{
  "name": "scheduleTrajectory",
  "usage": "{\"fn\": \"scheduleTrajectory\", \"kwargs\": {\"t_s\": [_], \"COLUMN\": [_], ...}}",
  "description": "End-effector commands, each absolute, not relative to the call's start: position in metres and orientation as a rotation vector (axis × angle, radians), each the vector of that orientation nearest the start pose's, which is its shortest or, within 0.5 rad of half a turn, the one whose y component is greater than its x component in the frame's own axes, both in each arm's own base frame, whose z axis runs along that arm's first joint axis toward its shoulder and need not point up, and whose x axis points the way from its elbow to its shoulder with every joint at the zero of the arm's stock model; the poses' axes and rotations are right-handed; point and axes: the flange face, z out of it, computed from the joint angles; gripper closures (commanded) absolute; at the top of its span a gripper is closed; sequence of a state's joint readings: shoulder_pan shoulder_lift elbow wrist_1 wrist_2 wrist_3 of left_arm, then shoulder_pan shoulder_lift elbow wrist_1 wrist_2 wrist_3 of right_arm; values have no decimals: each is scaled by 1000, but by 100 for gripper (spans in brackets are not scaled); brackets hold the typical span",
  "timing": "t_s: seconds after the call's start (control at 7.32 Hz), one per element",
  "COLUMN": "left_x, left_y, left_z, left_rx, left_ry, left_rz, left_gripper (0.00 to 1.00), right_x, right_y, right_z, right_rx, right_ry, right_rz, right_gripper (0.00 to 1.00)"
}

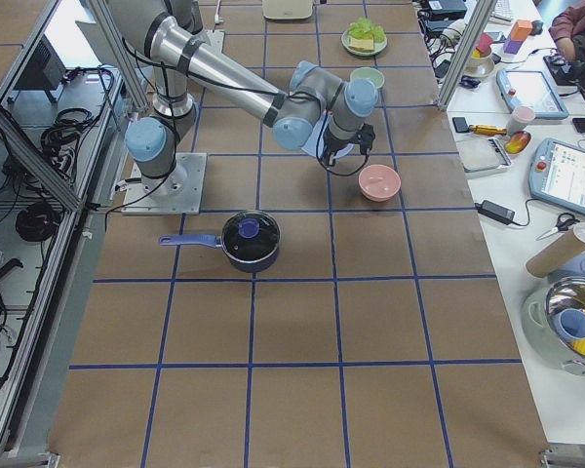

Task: Stack three plates with pink and blue
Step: 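Carry the blue plate with the right gripper onto the pink plate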

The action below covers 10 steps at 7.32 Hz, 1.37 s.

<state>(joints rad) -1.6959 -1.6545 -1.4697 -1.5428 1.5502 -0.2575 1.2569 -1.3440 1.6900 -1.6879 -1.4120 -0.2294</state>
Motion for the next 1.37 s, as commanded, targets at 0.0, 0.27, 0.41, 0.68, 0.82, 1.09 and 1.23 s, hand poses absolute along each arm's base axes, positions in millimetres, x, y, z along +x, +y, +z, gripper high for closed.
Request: {"fn": "scheduleTrajectory", "kwargs": {"t_s": [0.0,0.27,0.41,0.68,0.82,1.09,1.23], "left_x": [-167,-154,-155,-155,-154,-154,-154], "left_y": [-505,-503,-503,-502,-503,-500,-499], "left_z": [495,501,500,501,501,502,503], "left_rx": [-196,-220,-218,-218,-227,-225,-225], "left_ry": [3160,3156,3156,3156,3157,3156,3154], "left_rz": [-59,-69,-67,-67,-69,-64,-65], "left_gripper": [0,0,0,0,0,0,0], "right_x": [23,62,89,128,141,170,189], "right_y": [-561,-561,-560,-560,-558,-558,-558], "right_z": [339,340,342,341,341,336,328], "right_rx": [211,276,301,386,412,452,491], "right_ry": [2931,2943,2952,2955,2952,2951,2948], "right_rz": [260,264,241,197,189,159,143], "right_gripper": [100,100,100,100,100,100,100]}}
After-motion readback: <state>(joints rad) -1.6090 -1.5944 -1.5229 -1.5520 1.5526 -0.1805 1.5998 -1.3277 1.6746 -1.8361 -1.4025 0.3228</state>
